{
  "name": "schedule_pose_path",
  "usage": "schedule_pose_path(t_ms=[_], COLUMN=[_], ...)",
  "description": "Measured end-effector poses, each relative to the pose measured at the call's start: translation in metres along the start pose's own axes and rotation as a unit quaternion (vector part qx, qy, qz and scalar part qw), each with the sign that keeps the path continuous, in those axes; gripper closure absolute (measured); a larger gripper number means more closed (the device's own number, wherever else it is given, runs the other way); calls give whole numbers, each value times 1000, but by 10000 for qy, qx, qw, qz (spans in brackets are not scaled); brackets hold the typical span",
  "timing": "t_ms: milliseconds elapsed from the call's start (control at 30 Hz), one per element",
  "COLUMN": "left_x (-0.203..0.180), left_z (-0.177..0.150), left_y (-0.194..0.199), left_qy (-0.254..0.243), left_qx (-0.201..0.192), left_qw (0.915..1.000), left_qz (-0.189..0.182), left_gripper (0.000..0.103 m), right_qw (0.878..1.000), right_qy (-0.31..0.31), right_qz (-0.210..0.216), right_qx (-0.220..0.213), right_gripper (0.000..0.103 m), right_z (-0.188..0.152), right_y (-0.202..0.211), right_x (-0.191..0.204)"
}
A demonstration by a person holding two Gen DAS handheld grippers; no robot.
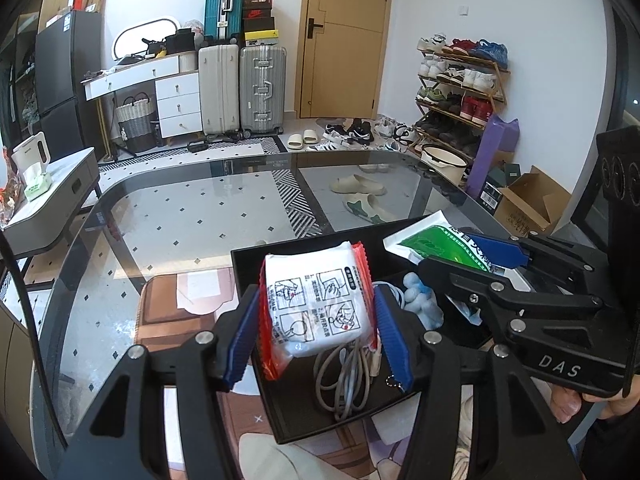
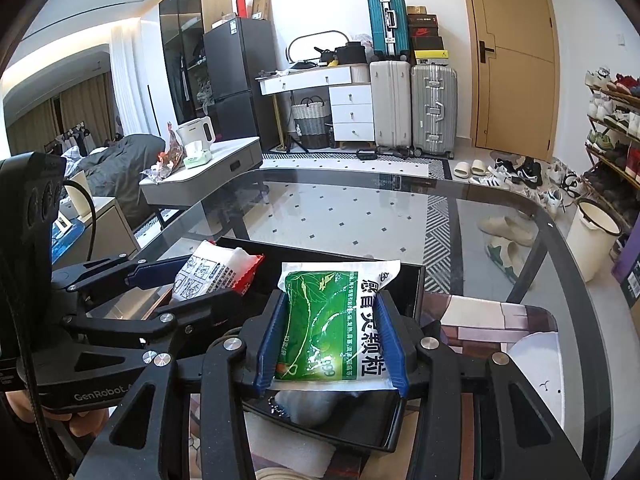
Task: Organize soft objects
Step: 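Open both grippers over the black box to drop packet and sachet, then lower the right gripper onto the zip bag of cream rope and close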
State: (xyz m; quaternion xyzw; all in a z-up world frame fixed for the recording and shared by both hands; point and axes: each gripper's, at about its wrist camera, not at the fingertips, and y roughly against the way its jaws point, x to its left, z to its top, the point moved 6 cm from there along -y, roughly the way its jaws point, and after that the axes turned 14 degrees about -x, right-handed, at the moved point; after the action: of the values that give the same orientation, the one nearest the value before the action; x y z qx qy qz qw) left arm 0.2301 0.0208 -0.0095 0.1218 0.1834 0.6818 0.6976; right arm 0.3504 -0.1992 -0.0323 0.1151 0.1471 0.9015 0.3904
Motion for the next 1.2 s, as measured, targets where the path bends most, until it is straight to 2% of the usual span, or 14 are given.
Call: schedule_pose_path(t_ms=[67, 167, 233, 300, 333, 400, 467, 800, 1200], left_x=[-1, -5, -7, -6, -6, -6, -5, -4, -12], left_z=[0, -1, 1, 1, 1, 2, 1, -18, -45], left_y=[0, 3, 8, 15, 20, 27, 35, 61, 86], left_qy=[-61, -101, -111, -131, -163, -213, -287, -220, -161], left_qx=[3, 45, -12, -63, -87, -150, -192, -107, -49], left_qw=[10000, 9998, 9998, 9999, 9998, 9997, 9994, 9997, 9997], left_qz=[-19, -137, -181, -89, -39, -7, 69, 66, 189], left_gripper=[44, 33, 22, 12, 6, 0, 0, 0, 0], right_qw=[10000, 10000, 10000, 9999, 9998, 9997, 9996, 9995, 9990], right_qy=[-2, -26, -43, -49, -55, -115, -176, -106, -101], right_qz=[-15, -54, -21, -102, -147, -201, -186, -198, -170], right_qx=[5, -33, -78, -122, -119, -14, 96, 241, 407], right_gripper=[53, 50, 41, 26, 22, 7, 1, 1, 1], right_z=[0, 2, 3, 3, 2, -2, -8, -36, -66], right_y=[-2, 2, 9, 19, 23, 32, 40, 89, 108], right_x=[-2, -7, -10, -15, -15, -20, -22, -18, 1])
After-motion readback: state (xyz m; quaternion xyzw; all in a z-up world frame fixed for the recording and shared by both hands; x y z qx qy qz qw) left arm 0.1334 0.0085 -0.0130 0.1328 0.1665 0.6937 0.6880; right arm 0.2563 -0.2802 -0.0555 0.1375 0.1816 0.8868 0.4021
